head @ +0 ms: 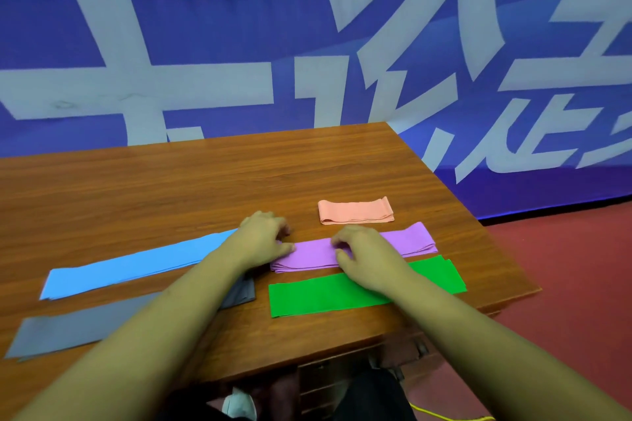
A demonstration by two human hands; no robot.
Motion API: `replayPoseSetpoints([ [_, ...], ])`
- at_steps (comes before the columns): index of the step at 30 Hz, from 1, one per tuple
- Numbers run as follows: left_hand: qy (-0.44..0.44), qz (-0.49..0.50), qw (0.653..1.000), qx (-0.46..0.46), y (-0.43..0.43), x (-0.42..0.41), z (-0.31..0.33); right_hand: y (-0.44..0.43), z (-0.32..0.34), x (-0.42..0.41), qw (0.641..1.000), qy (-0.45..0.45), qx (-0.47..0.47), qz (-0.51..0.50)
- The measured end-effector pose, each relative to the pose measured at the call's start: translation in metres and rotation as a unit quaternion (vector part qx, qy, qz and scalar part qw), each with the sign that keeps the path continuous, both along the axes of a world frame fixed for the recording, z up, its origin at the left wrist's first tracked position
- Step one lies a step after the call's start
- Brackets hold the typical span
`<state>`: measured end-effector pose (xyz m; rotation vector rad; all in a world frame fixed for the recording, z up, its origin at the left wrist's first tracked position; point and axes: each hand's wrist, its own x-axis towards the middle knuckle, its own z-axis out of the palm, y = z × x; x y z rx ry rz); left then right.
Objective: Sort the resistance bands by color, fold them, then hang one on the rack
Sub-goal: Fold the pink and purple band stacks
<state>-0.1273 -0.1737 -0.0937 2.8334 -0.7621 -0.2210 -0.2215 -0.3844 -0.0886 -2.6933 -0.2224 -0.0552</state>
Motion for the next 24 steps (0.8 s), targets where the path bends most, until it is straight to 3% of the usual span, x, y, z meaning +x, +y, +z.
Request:
replayPoseSetpoints([
  [13, 0.042, 0.01, 0.994, 0.104, -0.012, -0.009, 0.008, 0.001, 0.001, -0.012, 0.998, 0.042, -0.025, -0.038],
  [19, 0.125, 0.069, 0.981, -0.129, -0.006, -0.015, 0.02, 0.001, 0.004, -0.01, 0.997, 0.055, -0.011, -0.05],
  [24, 0.145, 0.108, 0.963, -0.2, -0.001, -0.015, 0.029, 0.009, 0.014, -0.006, 0.994, 0.082, 0.034, -0.062],
])
